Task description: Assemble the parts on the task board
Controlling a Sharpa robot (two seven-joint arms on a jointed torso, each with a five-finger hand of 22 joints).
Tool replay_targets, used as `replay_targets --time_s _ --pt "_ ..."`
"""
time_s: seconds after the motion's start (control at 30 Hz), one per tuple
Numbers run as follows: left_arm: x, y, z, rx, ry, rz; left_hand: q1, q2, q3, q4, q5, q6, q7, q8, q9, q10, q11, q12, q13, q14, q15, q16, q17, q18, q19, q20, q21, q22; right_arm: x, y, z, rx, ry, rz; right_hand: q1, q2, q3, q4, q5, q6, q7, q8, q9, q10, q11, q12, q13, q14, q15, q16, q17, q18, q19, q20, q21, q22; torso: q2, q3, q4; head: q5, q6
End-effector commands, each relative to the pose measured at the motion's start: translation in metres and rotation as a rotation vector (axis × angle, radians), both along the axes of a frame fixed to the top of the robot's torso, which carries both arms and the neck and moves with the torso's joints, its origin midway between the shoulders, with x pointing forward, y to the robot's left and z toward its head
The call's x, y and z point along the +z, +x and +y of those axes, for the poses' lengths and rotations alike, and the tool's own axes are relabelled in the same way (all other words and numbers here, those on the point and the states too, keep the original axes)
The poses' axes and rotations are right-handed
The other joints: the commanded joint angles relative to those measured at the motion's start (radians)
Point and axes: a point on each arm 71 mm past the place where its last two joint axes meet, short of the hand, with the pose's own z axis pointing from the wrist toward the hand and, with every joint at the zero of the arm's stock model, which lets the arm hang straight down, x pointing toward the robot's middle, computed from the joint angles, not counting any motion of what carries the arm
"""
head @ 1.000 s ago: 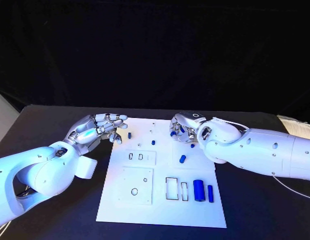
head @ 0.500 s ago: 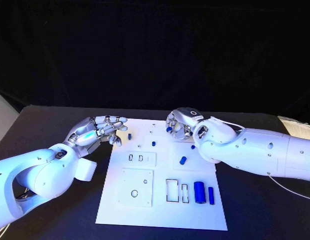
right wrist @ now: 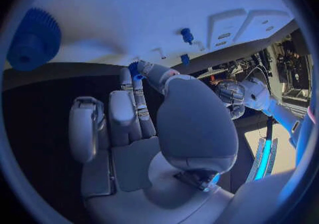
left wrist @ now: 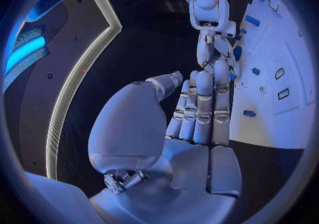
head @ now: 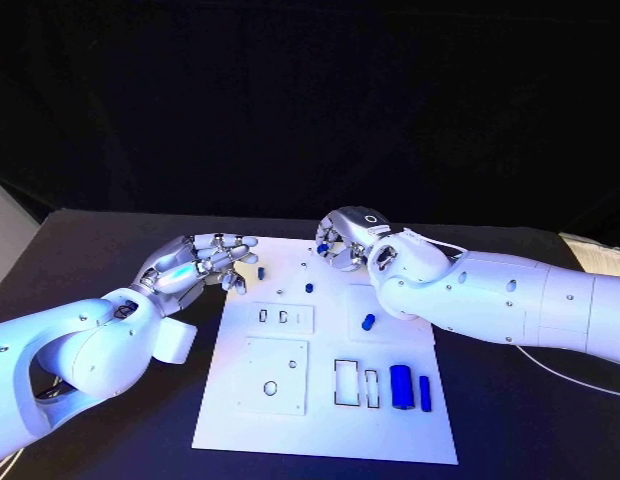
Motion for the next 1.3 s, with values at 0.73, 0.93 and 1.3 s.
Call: replay_targets --time_s 0.73,0.93,1.3 --pt "0.002 -0.001 -0.003 -0.023 -0.012 0.001 -0.003 0.000 0.005 0.000 -0.001 -0.007 0.001 -0.005 0.002 -0.008 0.003 0.004 0.002 -0.008 0.002 0.006 -0.001 0.013 -0.010 0.001 0.006 0.003 -0.001 0.007 0.016 0.007 -0.015 0.010 0.028 0.036 0.010 -0.001 0.004 -0.009 -0.001 0.025 0.144 0.050 -0.046 -0.002 0.022 -0.001 -0.007 0.002 -0.004 -0.012 0.008 -0.001 0.003 0.033 0.008 -0.0017 0.0028 0.009 0.002" --pt "0.002 -0.001 -0.004 -0.025 -0.013 0.002 -0.003 0.000 0.006 0.000 -0.001 -0.008 0.002 -0.006 0.002 -0.009 0.004 0.005 0.002 -0.009 0.003 0.007 0.000 0.013 -0.011 0.002 0.008 0.004 -0.001 0.010 0.017 0.004 -0.021 0.010 0.027 0.036 0.010 -0.001 0.004 -0.010 0.000 0.026 0.145 0.050 -0.046 -0.002 0.023 -0.001 -0.007 0.002 -0.003 -0.012 0.008 -0.001 0.004 0.033 0.010 -0.0012 0.0016 0.010 0.003" --pt "0.001 -0.001 -0.005 -0.028 -0.012 0.004 -0.003 0.000 0.006 0.000 -0.001 -0.008 0.002 -0.006 0.002 -0.009 0.004 0.005 0.002 -0.009 0.003 0.007 0.000 0.013 -0.011 0.002 0.008 0.004 -0.001 0.011 0.020 0.012 -0.028 0.013 0.026 0.035 0.011 -0.002 0.003 -0.013 0.000 0.028 0.149 0.048 -0.045 -0.004 0.024 -0.002 -0.006 0.001 -0.007 -0.011 0.006 0.000 0.002 0.031 0.012 -0.0018 0.0011 0.013 0.001"
